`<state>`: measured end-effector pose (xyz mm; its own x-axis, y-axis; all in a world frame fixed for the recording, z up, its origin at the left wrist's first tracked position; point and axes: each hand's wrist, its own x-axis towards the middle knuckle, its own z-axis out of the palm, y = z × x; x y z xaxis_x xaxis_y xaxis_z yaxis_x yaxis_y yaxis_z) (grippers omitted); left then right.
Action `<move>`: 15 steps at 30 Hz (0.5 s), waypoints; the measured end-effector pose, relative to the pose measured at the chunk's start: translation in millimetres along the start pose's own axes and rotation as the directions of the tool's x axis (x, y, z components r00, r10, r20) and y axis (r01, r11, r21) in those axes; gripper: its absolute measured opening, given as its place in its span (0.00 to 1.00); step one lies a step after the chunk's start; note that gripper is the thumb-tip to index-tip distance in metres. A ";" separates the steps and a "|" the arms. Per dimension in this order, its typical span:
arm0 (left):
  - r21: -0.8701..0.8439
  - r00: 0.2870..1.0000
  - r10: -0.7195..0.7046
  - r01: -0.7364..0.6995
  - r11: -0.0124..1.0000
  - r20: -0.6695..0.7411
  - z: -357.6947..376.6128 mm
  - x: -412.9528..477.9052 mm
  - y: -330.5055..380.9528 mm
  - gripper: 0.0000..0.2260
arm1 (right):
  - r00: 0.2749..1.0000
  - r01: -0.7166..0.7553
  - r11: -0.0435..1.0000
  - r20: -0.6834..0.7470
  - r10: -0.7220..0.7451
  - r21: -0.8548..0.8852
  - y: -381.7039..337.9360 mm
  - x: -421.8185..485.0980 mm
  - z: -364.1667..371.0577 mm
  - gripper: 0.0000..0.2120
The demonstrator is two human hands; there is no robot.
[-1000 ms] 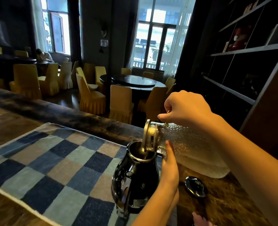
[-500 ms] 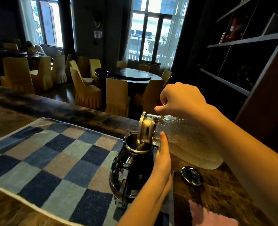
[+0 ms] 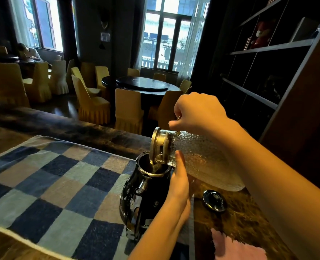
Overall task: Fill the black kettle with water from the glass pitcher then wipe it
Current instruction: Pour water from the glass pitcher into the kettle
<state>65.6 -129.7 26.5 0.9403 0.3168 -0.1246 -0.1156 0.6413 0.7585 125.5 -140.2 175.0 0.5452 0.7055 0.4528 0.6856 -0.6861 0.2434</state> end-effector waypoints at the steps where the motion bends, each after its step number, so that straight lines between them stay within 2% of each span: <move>1: 0.004 1.000 0.007 -0.007 1.000 0.002 -3.0 1.3 1.2 0.38 | 1.000 0.010 1.000 0.000 -0.010 -0.005 -3.5 2.2 -0.2 0.21; 3: 0.018 1.000 0.002 -0.003 1.000 0.026 -3.1 2.4 -1.0 0.32 | 1.000 0.011 1.000 -0.005 -0.011 -0.018 -3.1 1.3 -0.9 0.21; 6: 0.027 0.999 -0.026 0.025 0.999 0.040 -2.2 2.3 -4.9 0.36 | 1.000 0.006 0.999 -0.010 -0.006 -0.042 0.0 -1.4 0.4 0.21; 11: 0.015 0.999 -0.044 0.044 0.999 0.025 -5.0 2.5 -4.6 0.26 | 1.000 0.027 0.997 -0.010 -0.028 -0.071 -6.1 -1.2 1.9 0.20; 15: 0.002 0.997 -0.058 0.058 0.998 0.042 -4.6 0.1 -0.5 0.38 | 1.000 0.024 0.997 -0.010 -0.024 -0.075 -7.0 0.5 -0.1 0.20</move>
<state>64.3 -126.8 23.1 0.9581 0.2495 -0.1409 -0.0606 0.6570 0.7514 120.9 -135.1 173.6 0.5233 0.7201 0.4557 0.6601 -0.6807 0.3177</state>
